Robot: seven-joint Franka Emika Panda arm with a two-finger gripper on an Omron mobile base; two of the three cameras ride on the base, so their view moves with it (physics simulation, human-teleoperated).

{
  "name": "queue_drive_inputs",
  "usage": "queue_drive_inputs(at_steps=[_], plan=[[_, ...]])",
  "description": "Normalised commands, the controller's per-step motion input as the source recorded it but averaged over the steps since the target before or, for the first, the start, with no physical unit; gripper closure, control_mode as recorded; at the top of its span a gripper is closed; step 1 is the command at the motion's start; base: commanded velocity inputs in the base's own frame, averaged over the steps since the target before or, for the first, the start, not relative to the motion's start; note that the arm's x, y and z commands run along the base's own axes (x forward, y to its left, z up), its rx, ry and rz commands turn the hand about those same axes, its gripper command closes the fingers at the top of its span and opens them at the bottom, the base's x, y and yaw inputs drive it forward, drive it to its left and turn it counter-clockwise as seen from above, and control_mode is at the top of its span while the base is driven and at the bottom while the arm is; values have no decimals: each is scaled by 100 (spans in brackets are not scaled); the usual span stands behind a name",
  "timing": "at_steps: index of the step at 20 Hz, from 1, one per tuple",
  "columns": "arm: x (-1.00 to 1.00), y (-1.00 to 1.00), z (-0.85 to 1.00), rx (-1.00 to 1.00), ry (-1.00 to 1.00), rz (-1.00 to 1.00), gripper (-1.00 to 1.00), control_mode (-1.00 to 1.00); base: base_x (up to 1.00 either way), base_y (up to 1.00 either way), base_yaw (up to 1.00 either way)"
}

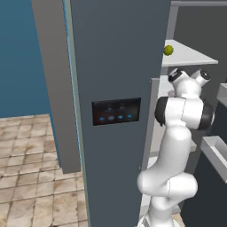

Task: Pick up the tangerine and pear from the fridge and place one fruit on each plate on the dining counter.

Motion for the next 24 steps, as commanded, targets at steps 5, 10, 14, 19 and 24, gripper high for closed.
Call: queue_drive_inputs(at_steps=[5,10,14,19,24], plan=[[-92,24,50,-4,-12,0,100,-100,0,0,0],[-63,24,88,-2,2,0,100,-100,0,0,0],[-43,8,97,-3,6,0,100,-100,0,0,0],[-34,18,78,-2,18,0,100,-100,0,0,0],[-41,30,46,0,23,0,100,-100,0,0,0]])
